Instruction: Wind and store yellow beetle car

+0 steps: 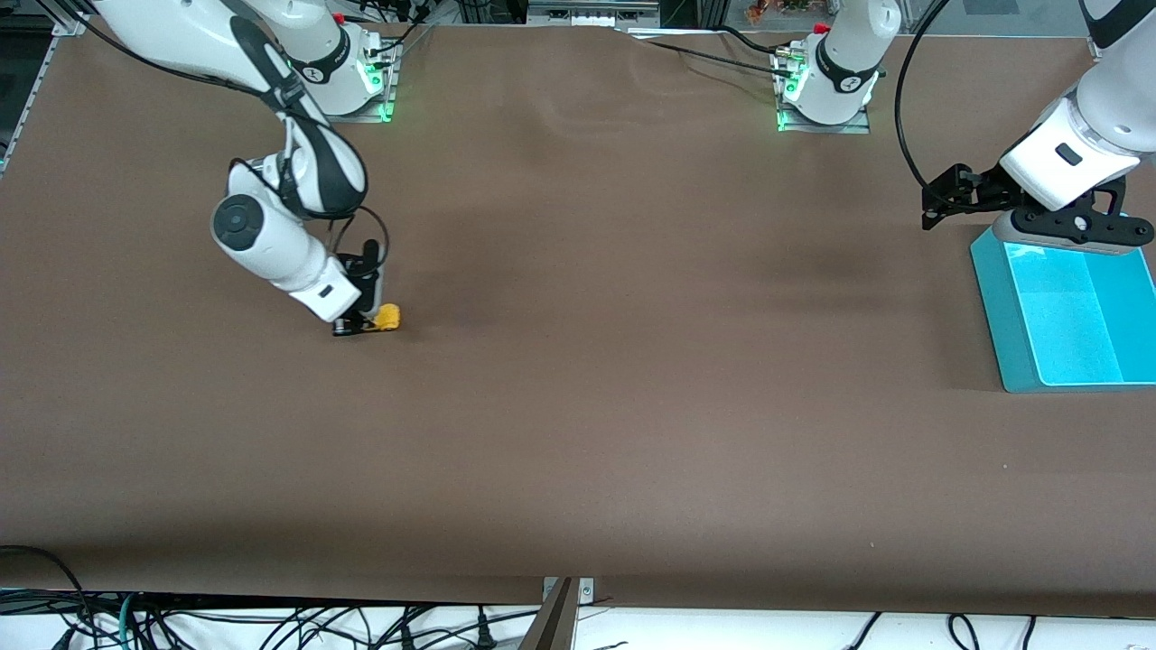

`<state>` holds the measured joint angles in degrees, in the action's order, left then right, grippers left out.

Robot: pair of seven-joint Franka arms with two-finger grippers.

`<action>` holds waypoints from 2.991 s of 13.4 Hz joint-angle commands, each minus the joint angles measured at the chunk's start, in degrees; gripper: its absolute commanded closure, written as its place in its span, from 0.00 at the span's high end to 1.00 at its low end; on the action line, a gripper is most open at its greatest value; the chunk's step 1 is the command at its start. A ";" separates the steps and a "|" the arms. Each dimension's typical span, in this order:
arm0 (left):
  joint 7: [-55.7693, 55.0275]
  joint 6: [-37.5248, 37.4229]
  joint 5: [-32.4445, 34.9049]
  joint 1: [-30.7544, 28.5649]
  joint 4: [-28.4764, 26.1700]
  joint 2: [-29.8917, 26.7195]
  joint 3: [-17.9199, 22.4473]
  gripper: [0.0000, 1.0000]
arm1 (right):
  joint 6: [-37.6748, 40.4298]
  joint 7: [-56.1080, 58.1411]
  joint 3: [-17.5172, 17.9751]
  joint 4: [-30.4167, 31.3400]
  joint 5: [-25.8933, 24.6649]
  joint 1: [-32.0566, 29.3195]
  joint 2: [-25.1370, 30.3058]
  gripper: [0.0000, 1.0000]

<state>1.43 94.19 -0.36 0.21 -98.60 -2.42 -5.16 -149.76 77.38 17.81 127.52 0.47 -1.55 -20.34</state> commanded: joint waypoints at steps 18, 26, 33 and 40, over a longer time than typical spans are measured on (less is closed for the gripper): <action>-0.29 -1.20 -0.78 -0.03 0.69 -0.39 0.06 1.00 | -8.18 5.05 -9.01 4.13 -4.78 -0.37 -4.62 0.01; -0.29 -1.20 -0.69 -0.03 0.69 -0.39 -0.03 1.00 | -6.34 9.10 -10.78 3.70 -3.90 -3.90 -3.92 0.25; -0.29 -1.20 -0.69 -0.03 0.69 -0.39 -0.03 1.00 | 2.61 5.33 -7.53 -1.65 -3.72 -3.81 -1.64 1.00; -0.29 -1.20 -0.69 -0.03 0.69 -0.39 -0.03 1.00 | 26.79 4.35 -5.33 -16.77 -2.07 -3.72 6.61 1.00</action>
<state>1.43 94.16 -0.36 0.22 -98.61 -2.42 -5.17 -127.40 82.43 12.06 113.01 -2.82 -4.97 -17.66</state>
